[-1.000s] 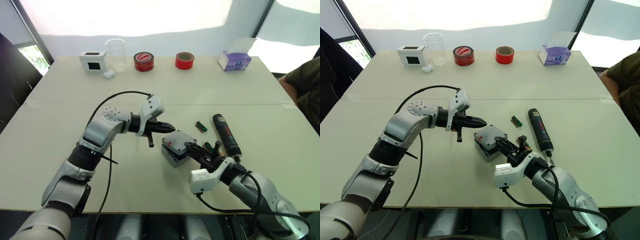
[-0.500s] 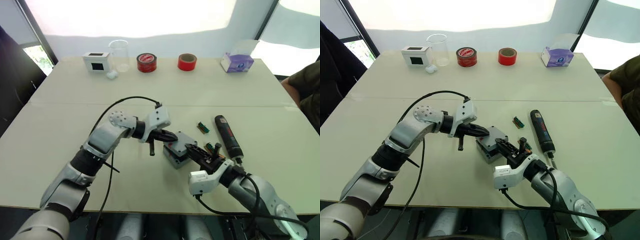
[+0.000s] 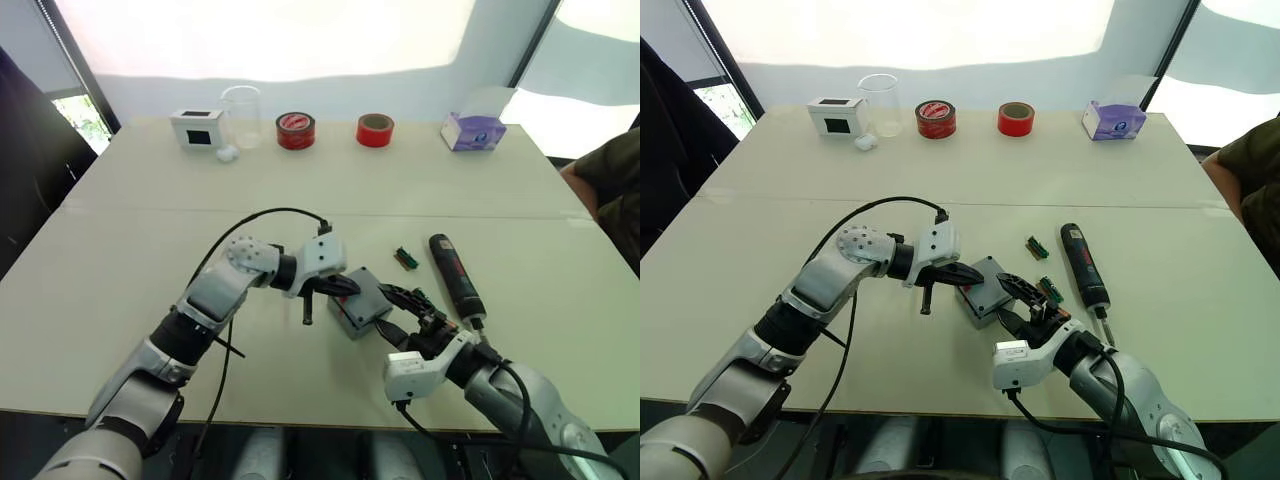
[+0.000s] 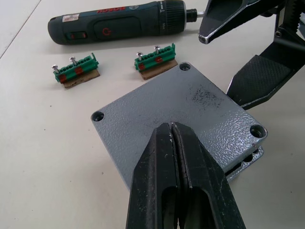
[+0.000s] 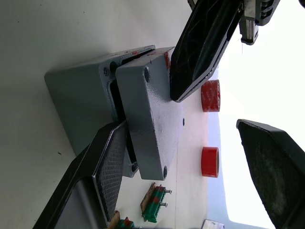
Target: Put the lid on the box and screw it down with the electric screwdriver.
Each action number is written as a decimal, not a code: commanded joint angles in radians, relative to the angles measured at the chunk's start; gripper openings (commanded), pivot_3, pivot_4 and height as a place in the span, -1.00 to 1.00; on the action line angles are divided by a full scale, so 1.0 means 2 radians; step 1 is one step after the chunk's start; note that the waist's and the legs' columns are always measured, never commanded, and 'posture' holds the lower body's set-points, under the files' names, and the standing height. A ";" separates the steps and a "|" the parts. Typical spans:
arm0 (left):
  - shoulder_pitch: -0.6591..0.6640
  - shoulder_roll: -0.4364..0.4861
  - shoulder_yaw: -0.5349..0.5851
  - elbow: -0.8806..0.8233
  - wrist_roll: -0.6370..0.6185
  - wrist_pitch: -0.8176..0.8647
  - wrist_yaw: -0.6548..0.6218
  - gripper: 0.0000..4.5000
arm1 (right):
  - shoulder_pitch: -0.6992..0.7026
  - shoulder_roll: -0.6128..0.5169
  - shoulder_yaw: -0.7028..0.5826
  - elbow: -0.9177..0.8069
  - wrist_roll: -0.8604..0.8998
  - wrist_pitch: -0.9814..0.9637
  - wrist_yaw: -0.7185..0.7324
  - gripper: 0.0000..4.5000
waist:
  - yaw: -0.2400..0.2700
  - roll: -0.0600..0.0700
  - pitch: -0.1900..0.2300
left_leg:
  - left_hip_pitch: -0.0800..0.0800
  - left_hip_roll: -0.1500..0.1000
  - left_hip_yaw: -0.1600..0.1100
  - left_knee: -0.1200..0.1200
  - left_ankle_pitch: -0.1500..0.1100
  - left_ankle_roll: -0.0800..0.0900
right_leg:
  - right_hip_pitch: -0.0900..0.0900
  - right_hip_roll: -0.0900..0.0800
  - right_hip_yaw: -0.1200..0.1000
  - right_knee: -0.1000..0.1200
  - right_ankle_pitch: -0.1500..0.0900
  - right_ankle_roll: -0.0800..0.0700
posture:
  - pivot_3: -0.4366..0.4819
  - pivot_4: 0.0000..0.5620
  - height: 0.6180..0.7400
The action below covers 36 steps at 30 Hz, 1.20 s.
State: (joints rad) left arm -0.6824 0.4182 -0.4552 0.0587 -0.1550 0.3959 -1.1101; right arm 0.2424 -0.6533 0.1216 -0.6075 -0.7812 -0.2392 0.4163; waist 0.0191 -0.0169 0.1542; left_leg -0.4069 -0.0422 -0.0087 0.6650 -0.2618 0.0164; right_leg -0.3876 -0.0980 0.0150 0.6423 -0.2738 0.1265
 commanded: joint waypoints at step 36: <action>-0.013 -0.005 0.059 0.007 -0.040 0.067 -0.018 -1.00 | 0.035 0.012 -0.010 0.028 0.214 0.067 0.097 -0.98 | -0.003 0.001 -0.002 | 0.004 0.001 -0.001 -0.002 -0.002 0.003 | 0.007 -0.002 -0.001 -0.007 -0.001 -0.002 | -0.05 -0.47 1.00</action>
State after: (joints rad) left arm -0.6826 0.4014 -0.3883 0.0825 -0.2023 0.4858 -1.1508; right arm 0.3148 -0.6435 0.0974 -0.5067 -0.4021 -0.1429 0.5877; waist 0.0134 -0.0154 0.1510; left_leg -0.3988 -0.0407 -0.0114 0.6611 -0.2665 0.0220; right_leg -0.3747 -0.1027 0.0128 0.6293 -0.2762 0.1217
